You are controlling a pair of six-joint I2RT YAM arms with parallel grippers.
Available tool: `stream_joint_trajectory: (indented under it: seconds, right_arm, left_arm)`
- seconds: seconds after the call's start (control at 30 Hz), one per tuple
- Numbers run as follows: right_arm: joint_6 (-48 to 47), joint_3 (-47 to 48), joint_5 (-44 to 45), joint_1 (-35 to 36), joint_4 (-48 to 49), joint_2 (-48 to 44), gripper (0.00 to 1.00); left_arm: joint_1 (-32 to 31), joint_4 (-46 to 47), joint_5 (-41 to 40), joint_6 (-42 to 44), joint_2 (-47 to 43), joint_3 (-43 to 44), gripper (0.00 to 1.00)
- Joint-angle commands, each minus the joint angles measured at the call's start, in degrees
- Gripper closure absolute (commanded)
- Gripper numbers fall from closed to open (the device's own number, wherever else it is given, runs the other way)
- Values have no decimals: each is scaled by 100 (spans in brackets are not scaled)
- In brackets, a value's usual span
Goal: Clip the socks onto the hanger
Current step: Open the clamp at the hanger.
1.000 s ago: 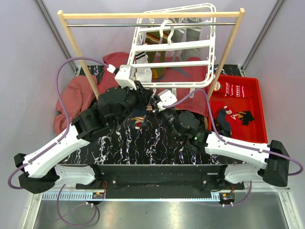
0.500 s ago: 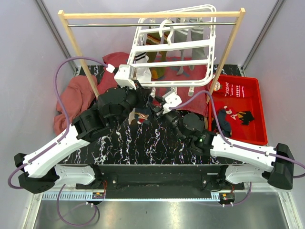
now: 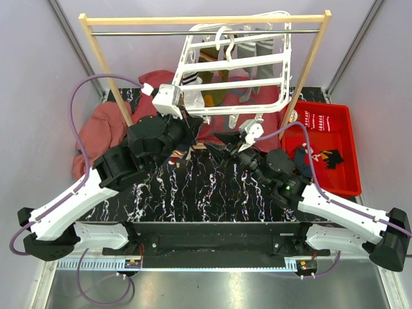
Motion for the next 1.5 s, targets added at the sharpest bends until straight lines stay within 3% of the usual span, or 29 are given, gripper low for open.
stream_joint_trajectory:
  seconds: [0.0, 0.37, 0.63, 0.8, 1.3, 1.47]
  right_arm:
    - [301, 90, -770, -102, 273, -211, 45]
    - [-1685, 82, -515, -207, 1204, 123, 38]
    - [-1898, 318, -1200, -577, 1013, 9, 38]
    - [-2003, 591, -1446, -603, 819, -44, 50]
    - [-2276, 775, -1235, -638, 933, 97, 51]
    - [-2162, 872, -1525, -639, 748, 149, 59]
  left_arm:
    - [25, 2, 366, 37, 71, 347, 100]
    - [25, -296, 700, -183, 185, 795, 100]
    - [25, -376, 718, -218, 211, 866, 100]
    - [25, -384, 744, -218, 247, 875, 100]
    - [25, -420, 788, -244, 255, 848, 100]
    - [25, -420, 841, -253, 273, 883, 100]
